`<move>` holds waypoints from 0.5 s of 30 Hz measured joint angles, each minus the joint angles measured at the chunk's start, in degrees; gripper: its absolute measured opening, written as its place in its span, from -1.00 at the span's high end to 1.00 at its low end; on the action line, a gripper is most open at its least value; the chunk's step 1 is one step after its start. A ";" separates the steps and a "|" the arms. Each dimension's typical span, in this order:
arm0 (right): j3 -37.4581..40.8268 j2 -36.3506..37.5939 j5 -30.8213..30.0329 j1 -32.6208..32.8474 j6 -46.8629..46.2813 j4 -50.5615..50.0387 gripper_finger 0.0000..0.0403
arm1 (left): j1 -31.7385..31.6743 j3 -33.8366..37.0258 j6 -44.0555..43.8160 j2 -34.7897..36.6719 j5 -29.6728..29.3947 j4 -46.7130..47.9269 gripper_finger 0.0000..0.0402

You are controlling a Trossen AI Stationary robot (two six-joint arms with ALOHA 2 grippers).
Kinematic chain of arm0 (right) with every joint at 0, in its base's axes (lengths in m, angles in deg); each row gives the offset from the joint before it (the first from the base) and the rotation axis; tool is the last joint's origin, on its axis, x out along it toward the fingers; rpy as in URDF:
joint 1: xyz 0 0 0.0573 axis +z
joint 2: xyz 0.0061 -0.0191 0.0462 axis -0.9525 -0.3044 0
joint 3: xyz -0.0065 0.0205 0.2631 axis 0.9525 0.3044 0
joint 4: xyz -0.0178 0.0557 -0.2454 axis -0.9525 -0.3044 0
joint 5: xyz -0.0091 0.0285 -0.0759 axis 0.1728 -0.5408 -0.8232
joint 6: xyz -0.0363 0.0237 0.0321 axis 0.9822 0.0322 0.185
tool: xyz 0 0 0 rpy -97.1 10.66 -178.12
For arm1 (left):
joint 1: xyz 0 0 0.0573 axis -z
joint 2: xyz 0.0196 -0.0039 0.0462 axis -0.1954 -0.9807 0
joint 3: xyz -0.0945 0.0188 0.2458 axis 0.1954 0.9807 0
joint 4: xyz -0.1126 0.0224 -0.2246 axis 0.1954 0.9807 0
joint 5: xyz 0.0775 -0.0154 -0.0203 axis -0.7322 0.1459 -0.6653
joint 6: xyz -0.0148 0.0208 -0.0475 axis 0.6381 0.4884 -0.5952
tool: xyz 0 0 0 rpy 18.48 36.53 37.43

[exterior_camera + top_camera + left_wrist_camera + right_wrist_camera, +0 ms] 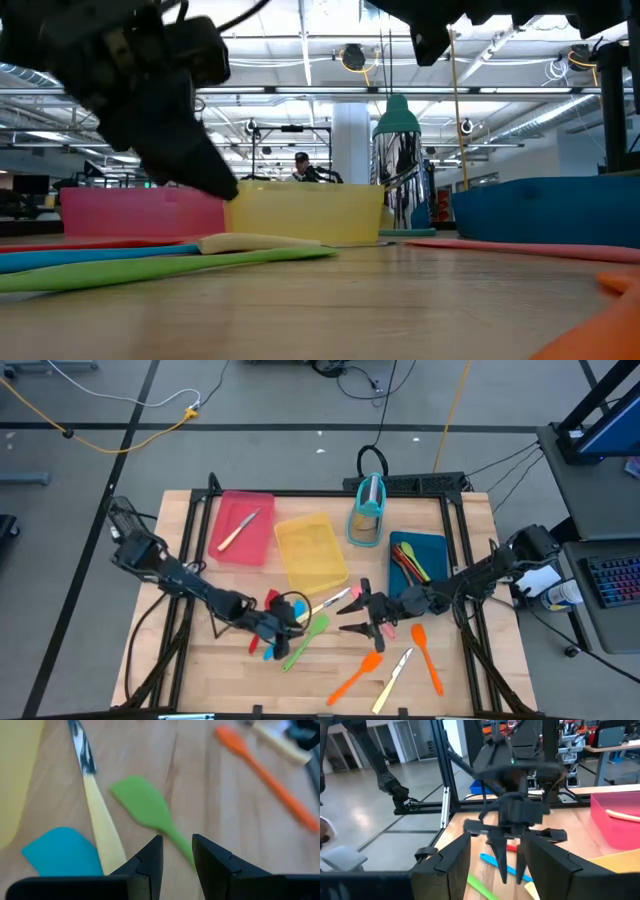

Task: Pick & Place Kitchen Items
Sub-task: Put the top yellow knife into the red bin

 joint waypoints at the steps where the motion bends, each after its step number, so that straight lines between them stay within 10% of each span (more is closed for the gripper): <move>1: 0.00 -0.02 0.00 0.35 0.00 -0.24 0.14 | 0.03 0.00 0.19 -0.81 -0.76 0.02 0.47; 15: 0.00 -0.02 0.04 4.82 1.11 0.07 0.14 | -1.11 0.00 -2.29 -2.55 -12.13 5.47 0.47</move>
